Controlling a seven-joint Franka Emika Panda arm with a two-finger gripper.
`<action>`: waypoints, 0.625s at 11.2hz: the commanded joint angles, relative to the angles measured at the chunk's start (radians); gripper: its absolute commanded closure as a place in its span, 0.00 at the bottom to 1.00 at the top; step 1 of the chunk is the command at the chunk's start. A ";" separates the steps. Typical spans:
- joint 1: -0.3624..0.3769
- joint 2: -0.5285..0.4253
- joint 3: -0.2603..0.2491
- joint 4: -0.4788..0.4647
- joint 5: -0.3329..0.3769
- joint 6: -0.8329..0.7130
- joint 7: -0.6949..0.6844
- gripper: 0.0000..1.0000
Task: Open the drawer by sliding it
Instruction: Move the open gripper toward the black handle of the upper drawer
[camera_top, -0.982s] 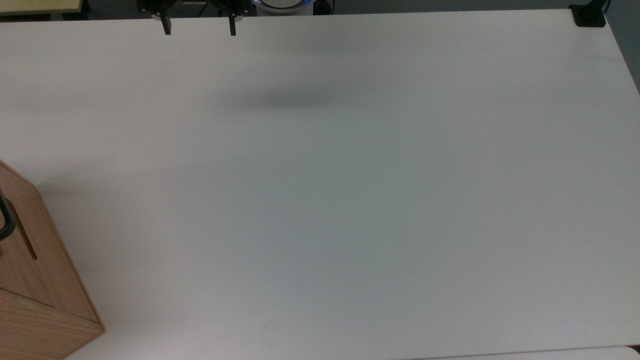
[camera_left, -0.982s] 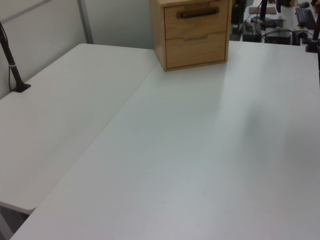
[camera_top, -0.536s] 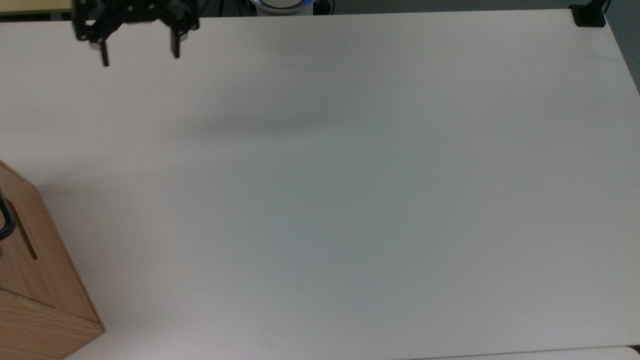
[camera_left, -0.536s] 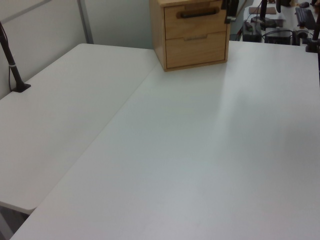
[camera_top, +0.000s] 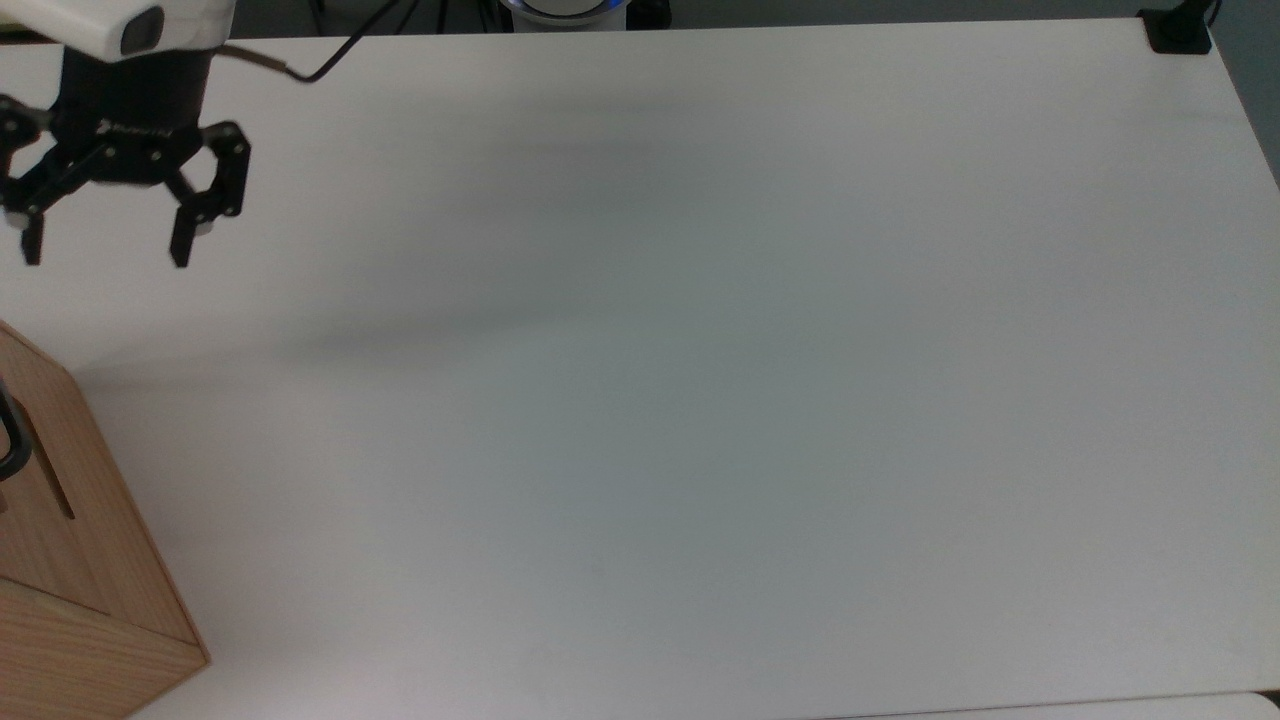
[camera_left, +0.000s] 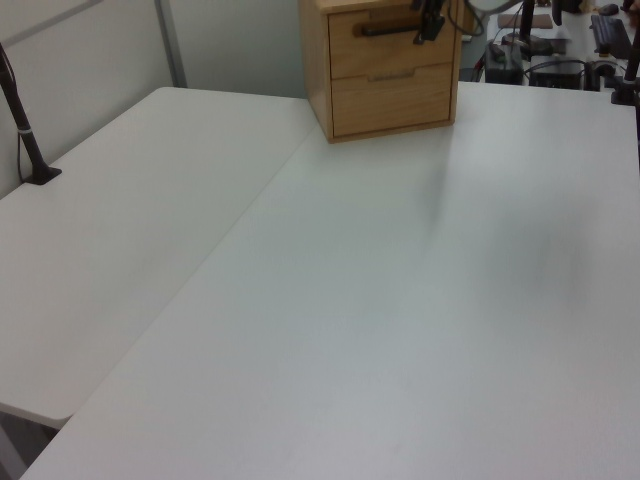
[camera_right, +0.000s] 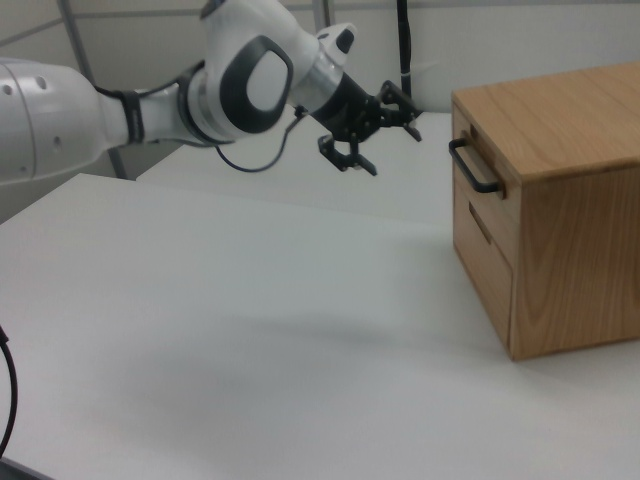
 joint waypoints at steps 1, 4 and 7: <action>0.007 0.085 -0.072 0.005 -0.034 0.186 -0.009 0.10; 0.001 0.122 -0.107 0.005 -0.046 0.255 -0.014 0.19; -0.014 0.168 -0.133 0.006 -0.046 0.341 -0.014 0.24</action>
